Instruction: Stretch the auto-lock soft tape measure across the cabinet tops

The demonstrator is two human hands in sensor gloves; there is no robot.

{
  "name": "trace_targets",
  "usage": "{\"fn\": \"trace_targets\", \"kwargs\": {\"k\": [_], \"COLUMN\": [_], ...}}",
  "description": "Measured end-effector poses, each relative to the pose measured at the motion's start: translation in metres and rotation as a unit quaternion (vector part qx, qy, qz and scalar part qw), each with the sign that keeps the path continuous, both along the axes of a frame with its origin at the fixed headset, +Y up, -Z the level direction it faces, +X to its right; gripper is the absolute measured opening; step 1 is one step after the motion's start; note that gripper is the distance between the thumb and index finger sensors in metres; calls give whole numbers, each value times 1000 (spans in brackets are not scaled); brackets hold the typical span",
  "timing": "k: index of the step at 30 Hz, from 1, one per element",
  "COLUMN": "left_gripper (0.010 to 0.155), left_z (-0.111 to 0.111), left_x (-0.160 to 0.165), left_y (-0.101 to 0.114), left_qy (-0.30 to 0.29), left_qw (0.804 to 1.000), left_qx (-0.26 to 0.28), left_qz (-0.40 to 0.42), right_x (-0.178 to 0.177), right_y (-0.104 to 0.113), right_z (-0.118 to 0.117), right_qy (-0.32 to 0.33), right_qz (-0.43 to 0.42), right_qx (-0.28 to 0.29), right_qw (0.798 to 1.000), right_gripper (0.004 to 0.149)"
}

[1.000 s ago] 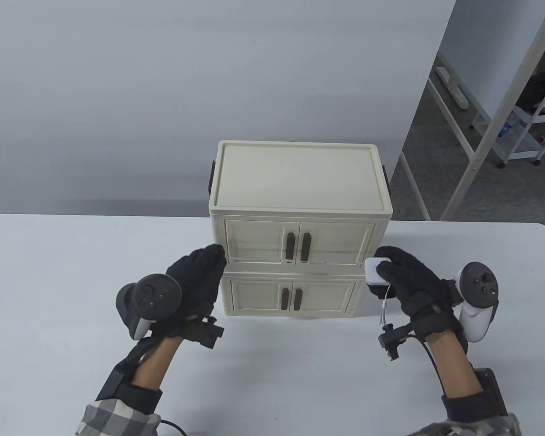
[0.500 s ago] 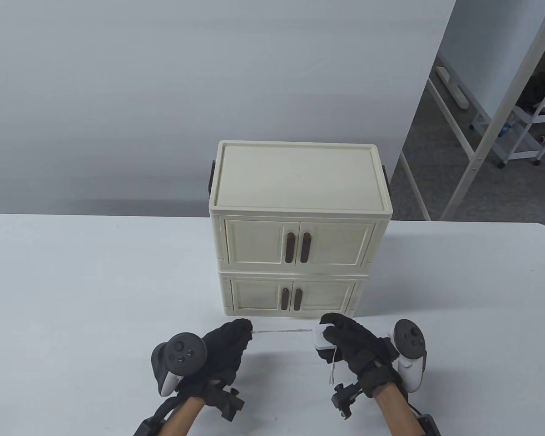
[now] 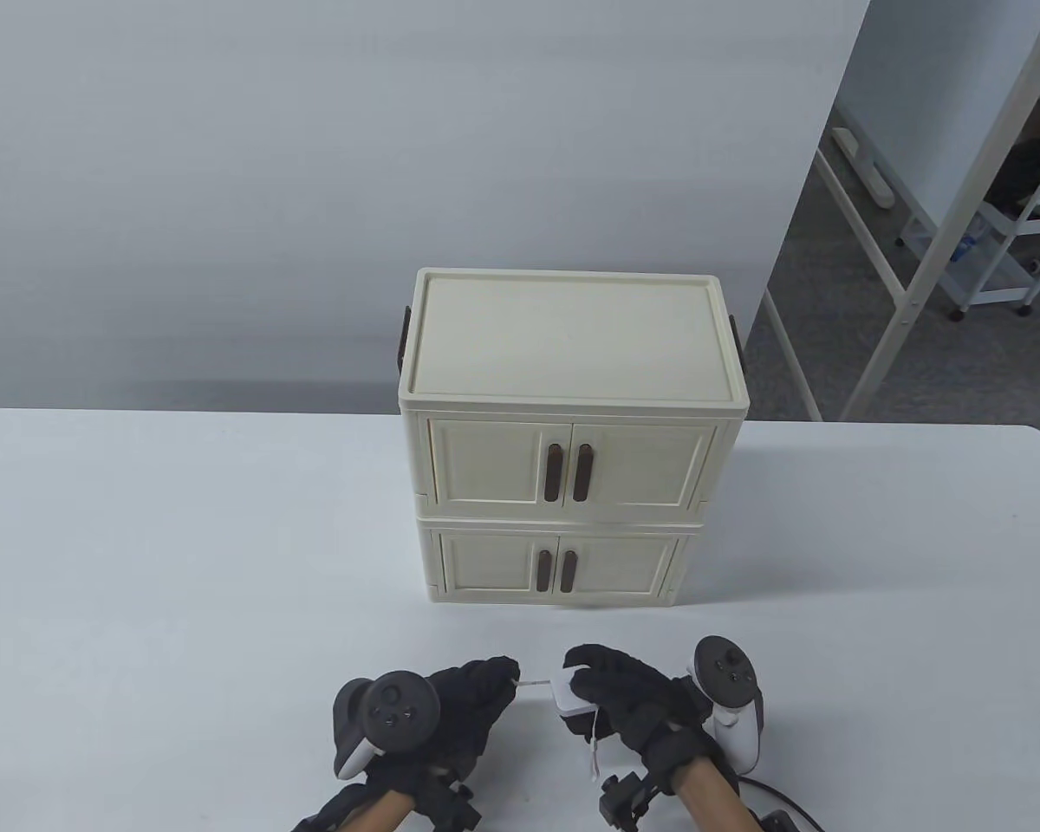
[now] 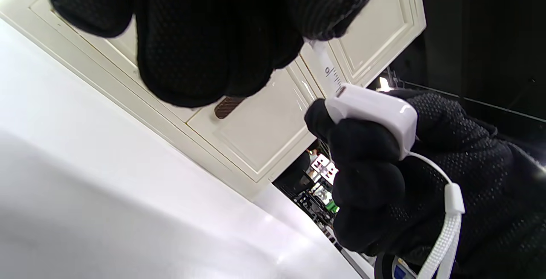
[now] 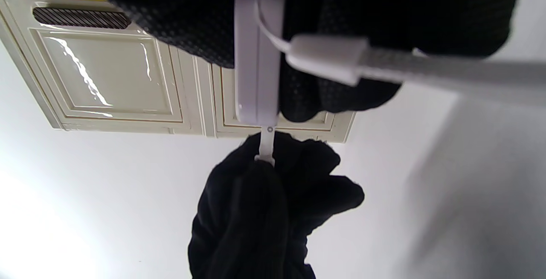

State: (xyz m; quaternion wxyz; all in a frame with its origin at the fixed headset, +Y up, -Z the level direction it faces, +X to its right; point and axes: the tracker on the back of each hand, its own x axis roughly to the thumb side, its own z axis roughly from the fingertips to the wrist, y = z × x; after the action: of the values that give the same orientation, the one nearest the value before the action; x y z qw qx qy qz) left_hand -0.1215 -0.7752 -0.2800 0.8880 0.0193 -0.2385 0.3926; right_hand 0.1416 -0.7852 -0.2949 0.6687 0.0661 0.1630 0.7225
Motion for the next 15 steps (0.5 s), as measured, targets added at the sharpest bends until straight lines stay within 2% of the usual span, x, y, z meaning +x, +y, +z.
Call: {"fn": "trace_targets", "kwargs": {"k": [4,10,13,15], "left_gripper": [44,46,46,44], "left_z": [4,3,-1,-3], "left_x": [7,12,8,3], "left_y": [0,-3,-6,-9], "left_qy": [-18,-39,-40,-30], "left_qw": [1000,997,992,991], "left_qx": [4,15,17,15], "left_qz": [-8,-70,-115,-127], "right_x": [-10,-16,-19,-25], "right_y": [-3,-8,-10,-13], "right_z": [4,3,1,-1], "right_qy": [15,44,70,116], "right_qz": [-4,18,98,235], "right_qx": [-3,1,6,36], "right_qw": [1000,999,993,964], "right_gripper": [52,52,54,53]}}
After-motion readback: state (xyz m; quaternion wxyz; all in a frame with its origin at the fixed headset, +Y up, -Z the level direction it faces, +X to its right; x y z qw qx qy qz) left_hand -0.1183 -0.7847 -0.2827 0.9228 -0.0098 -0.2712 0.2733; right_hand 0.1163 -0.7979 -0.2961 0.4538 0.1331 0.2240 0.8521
